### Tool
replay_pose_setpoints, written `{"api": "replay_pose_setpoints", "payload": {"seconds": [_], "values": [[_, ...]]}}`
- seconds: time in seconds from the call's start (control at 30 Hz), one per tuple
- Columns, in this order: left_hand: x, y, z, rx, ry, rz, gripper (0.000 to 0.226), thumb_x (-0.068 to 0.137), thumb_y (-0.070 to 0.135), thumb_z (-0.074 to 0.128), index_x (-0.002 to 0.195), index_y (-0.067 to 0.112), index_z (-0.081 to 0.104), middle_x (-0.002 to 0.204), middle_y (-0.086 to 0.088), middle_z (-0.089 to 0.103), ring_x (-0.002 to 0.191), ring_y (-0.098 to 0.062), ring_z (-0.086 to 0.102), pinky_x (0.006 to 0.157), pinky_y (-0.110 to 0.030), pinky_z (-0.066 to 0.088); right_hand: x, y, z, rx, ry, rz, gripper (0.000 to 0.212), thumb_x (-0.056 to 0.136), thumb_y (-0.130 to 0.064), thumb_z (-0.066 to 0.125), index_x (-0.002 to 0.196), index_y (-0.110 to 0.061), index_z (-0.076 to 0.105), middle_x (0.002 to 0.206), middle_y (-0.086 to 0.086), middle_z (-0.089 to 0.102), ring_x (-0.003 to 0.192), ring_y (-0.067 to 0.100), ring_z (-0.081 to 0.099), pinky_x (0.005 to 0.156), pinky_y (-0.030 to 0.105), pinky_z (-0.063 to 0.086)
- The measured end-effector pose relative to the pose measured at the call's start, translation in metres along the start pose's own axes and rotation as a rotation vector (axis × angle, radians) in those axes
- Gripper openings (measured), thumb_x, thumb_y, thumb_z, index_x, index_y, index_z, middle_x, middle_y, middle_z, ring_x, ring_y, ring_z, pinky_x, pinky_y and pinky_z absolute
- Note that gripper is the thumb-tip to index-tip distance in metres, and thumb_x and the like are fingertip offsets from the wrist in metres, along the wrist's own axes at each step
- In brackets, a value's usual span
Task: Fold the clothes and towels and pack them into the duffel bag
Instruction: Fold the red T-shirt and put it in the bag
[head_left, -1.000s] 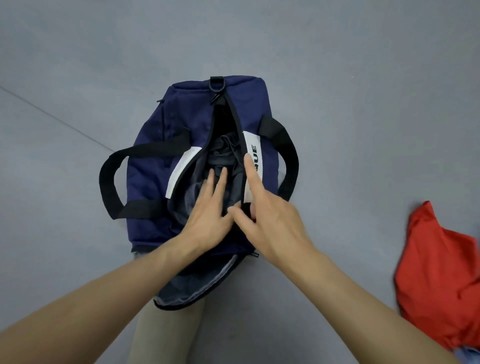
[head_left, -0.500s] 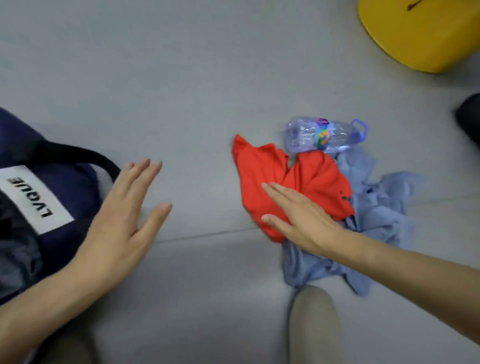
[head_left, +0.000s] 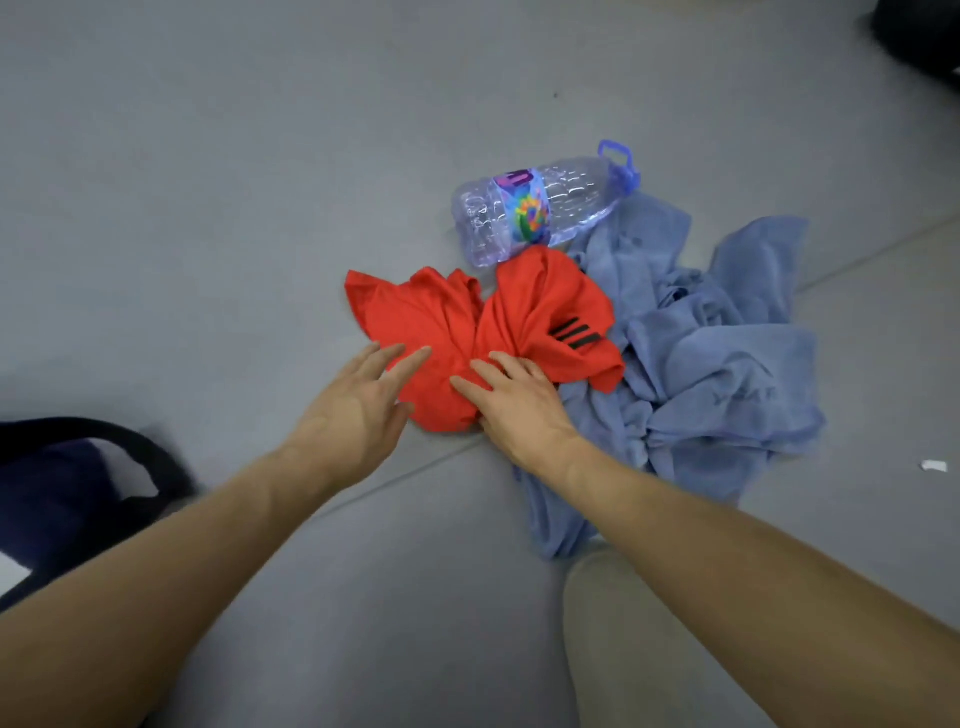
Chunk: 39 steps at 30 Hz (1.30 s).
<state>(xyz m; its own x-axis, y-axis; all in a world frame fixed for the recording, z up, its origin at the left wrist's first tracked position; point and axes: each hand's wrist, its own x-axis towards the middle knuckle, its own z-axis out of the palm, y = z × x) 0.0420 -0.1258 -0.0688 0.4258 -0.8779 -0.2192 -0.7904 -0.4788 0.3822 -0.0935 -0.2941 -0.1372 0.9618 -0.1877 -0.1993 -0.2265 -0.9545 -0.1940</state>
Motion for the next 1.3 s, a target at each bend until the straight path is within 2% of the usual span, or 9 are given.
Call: {"api": "replay_pose_setpoints", "payload": {"seconds": [0.1, 0.23, 0.43, 0.53, 0.7, 0.87, 1.07, 1.17, 1.3], "values": [[0.002, 0.011, -0.01, -0.062, 0.028, -0.075, 0.06, 0.091, 0.018, 0.057, 0.149, 0.013, 0.046, 0.137, -0.017, 0.058, 0.124, -0.038, 0.057, 0.108, -0.037, 0.035, 0.011, -0.005, -0.038, 0.267, 0.076, 0.055, 0.053, 0.082, -0.019, 0.056, 0.135, -0.028, 0.06, 0.125, 0.001, 0.067, 0.112, 0.032, 0.061, 0.091, 0.043, 0.051], [-0.018, 0.023, -0.069, -0.129, 0.115, -0.253, 0.067, 0.093, 0.035, 0.069, 0.153, 0.029, 0.04, 0.138, 0.0, 0.056, 0.12, -0.022, 0.057, 0.097, -0.032, 0.043, 0.024, -0.029, -0.129, 0.81, 0.18, 0.098, 0.05, 0.083, -0.01, 0.051, 0.127, -0.029, 0.066, 0.123, -0.009, 0.07, 0.116, 0.012, 0.062, 0.099, 0.026, 0.046], [-0.079, 0.06, -0.199, -0.389, 0.319, -0.433, 0.054, 0.087, 0.04, 0.073, 0.137, 0.046, 0.052, 0.122, 0.016, 0.065, 0.098, -0.006, 0.067, 0.093, -0.035, 0.053, 0.016, -0.086, -0.289, 1.136, 0.146, -0.062, 0.038, 0.09, 0.006, 0.05, 0.107, -0.022, 0.07, 0.101, -0.003, 0.072, 0.092, 0.004, 0.064, 0.086, 0.024, 0.05], [-0.12, 0.081, -0.243, -0.522, 0.47, -0.461, 0.046, 0.082, 0.042, 0.075, 0.126, 0.043, 0.061, 0.11, 0.02, 0.07, 0.094, -0.001, 0.069, 0.092, -0.035, 0.055, -0.001, -0.121, -0.355, 1.169, 0.074, -0.155, 0.036, 0.092, 0.001, 0.05, 0.105, -0.025, 0.072, 0.094, -0.001, 0.073, 0.082, 0.007, 0.065, 0.069, 0.028, 0.054], [-0.195, 0.094, -0.296, -0.425, 0.747, -0.52, 0.009, 0.092, 0.034, 0.064, 0.096, 0.036, 0.072, 0.085, 0.017, 0.074, 0.084, -0.005, 0.069, 0.083, -0.039, 0.054, -0.029, -0.182, -0.423, 1.025, 0.085, -0.225, 0.044, 0.09, -0.001, 0.043, 0.101, -0.033, 0.07, 0.087, -0.015, 0.072, 0.078, 0.004, 0.067, 0.066, 0.028, 0.057], [-0.254, 0.08, -0.32, -0.187, 0.851, -0.517, 0.018, 0.097, 0.039, 0.06, 0.107, 0.04, 0.075, 0.1, 0.014, 0.076, 0.099, -0.014, 0.069, 0.082, -0.032, 0.05, -0.049, -0.212, -0.429, 0.486, 0.161, -0.198, 0.053, 0.09, -0.008, 0.041, 0.134, -0.031, 0.059, 0.13, -0.001, 0.065, 0.118, 0.025, 0.059, 0.101, 0.037, 0.046], [-0.278, 0.066, -0.336, -0.135, 0.969, -0.546, 0.021, 0.099, 0.035, 0.059, 0.112, 0.036, 0.076, 0.104, 0.011, 0.076, 0.099, -0.018, 0.069, 0.079, -0.031, 0.047, -0.06, -0.237, -0.405, 0.609, 0.341, -0.111, 0.01, 0.093, -0.032, 0.06, 0.094, -0.026, 0.067, 0.084, -0.008, 0.07, 0.087, 0.022, 0.063, 0.078, 0.038, 0.05], [-0.281, 0.059, -0.336, -0.123, 1.004, -0.565, 0.019, 0.1, 0.035, 0.057, 0.107, 0.034, 0.074, 0.099, 0.011, 0.072, 0.09, -0.017, 0.064, 0.075, -0.032, 0.043, -0.059, -0.242, -0.404, 0.639, 0.346, -0.09, 0.016, 0.092, -0.035, 0.062, 0.079, -0.026, 0.064, 0.069, -0.009, 0.063, 0.077, 0.021, 0.06, 0.077, 0.042, 0.05], [-0.278, 0.057, -0.335, -0.235, 1.018, -0.589, 0.016, 0.1, 0.031, 0.054, 0.101, 0.031, 0.07, 0.091, 0.014, 0.068, 0.086, -0.017, 0.064, 0.077, -0.035, 0.047, -0.055, -0.245, -0.397, 0.869, 0.199, -0.107, 0.011, 0.089, -0.026, 0.062, 0.085, -0.02, 0.071, 0.073, 0.006, 0.064, 0.071, 0.014, 0.058, 0.079, 0.05, 0.055]]}}
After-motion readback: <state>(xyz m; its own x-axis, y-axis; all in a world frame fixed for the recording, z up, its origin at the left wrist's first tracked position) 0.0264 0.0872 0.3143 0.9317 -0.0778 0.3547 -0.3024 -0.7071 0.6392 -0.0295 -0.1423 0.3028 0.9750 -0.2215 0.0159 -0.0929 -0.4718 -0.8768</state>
